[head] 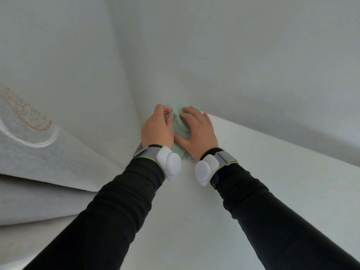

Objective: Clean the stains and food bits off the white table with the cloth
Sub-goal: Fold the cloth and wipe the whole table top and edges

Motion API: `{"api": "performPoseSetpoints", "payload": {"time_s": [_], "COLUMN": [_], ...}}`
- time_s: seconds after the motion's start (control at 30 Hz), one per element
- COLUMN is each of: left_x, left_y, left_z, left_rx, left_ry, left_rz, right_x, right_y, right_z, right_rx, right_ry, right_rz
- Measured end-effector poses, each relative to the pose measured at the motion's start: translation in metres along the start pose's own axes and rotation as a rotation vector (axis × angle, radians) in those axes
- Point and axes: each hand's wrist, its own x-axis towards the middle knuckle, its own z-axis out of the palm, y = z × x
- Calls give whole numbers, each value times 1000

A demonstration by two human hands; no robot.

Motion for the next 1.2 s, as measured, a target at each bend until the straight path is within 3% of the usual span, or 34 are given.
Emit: {"api": "performPoseSetpoints", "payload": {"time_s": [0.13, 0.2, 0.3, 0.37, 0.5, 0.57, 0.67, 0.77, 1.0, 1.2], "left_x": [4, 10, 26, 36, 42, 39, 30, 18, -12, -40], "left_y": [9, 16, 23, 29, 42, 40, 27, 20, 39, 66], "left_z": [0, -1, 0, 1, 1, 3, 12, 26, 54, 92], "left_rx": [-70, 4, 96, -36, -58, 50, 213, 183, 33, 262], "left_ry": [69, 84, -7, -52, 42, 75, -21, -84, -16, -172], "left_rz": [122, 210, 299, 269, 312, 333, 305, 203, 126, 245], "right_x": [12, 22, 41, 52, 60, 58, 56, 50, 29, -6], "right_y": [-3, -6, -6, -4, -3, -2, 7, 12, 43, 79], "right_z": [-14, -26, -39, -41, -41, -40, -33, -32, -48, -74], "right_rx": [196, 194, 48, -61, -197, -252, -296, -242, -324, -337], "right_ry": [83, 104, 145, 244, 358, 316, 58, -154, -245, -166], "right_rz": [119, 138, 56, -47, -89, -79, -55, -7, 95, 188]}}
